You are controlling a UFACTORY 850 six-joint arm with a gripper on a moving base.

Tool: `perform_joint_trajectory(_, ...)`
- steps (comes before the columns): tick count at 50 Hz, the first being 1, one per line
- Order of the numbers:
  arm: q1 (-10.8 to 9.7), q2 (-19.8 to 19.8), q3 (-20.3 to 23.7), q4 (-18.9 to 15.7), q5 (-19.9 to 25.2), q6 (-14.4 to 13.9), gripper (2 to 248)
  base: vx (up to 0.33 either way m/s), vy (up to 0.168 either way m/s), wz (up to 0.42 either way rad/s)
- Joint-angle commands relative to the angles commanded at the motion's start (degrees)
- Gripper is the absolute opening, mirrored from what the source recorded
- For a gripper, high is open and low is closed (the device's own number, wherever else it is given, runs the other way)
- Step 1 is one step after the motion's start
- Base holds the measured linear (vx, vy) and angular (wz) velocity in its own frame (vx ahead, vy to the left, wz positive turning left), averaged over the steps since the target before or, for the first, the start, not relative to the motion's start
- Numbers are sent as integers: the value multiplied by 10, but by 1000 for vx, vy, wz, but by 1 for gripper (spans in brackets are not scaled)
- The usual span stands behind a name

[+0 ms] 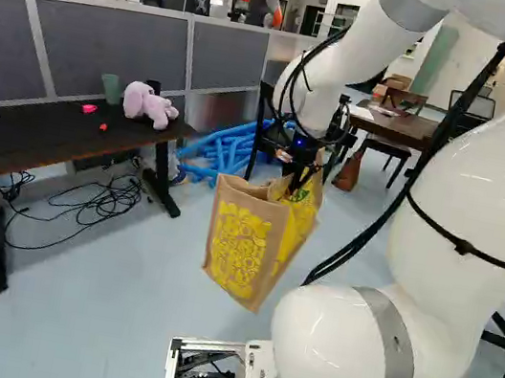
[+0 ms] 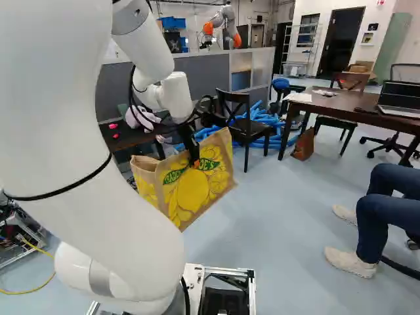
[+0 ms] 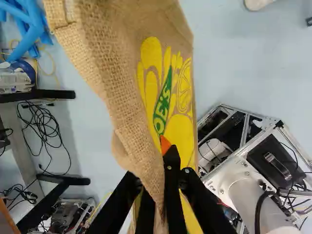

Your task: Pick up the bag on the ground and place it on the table

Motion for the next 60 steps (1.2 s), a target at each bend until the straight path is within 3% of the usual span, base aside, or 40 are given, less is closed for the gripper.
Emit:
perform_joint_trajectory(36, 35, 39, -35, -28, -66, 0, 22, 0, 0, 0)
perform_joint_trajectory(60, 57, 60, -63, -43, -139, 0, 22, 0, 0, 0)
